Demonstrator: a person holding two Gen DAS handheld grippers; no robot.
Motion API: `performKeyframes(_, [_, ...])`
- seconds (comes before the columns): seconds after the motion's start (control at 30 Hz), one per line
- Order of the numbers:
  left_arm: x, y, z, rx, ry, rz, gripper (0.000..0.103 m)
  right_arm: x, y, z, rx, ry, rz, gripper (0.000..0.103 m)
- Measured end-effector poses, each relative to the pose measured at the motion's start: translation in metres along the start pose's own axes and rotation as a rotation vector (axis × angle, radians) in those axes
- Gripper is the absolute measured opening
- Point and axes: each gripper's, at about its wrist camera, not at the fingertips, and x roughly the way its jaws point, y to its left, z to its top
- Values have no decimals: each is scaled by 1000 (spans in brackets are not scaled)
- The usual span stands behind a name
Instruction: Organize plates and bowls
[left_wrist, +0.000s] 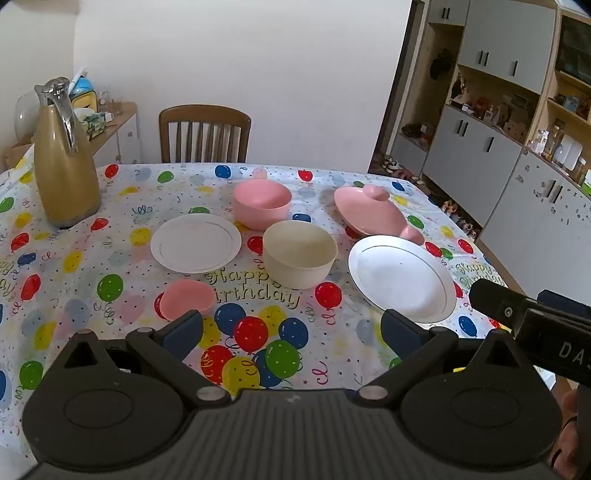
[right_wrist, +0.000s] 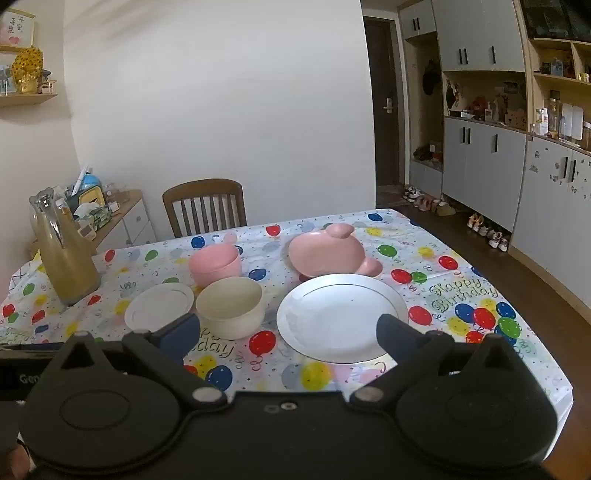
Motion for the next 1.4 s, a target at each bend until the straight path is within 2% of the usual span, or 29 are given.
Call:
performKeyframes(0.67, [-9,-5,11,38,-47,-2,103,-10,-1,6,22,-47,-21,100])
performKeyframes(1.4, [-17,-12,21,47,-15,24,103,-15,2,20,10,2,-25,100])
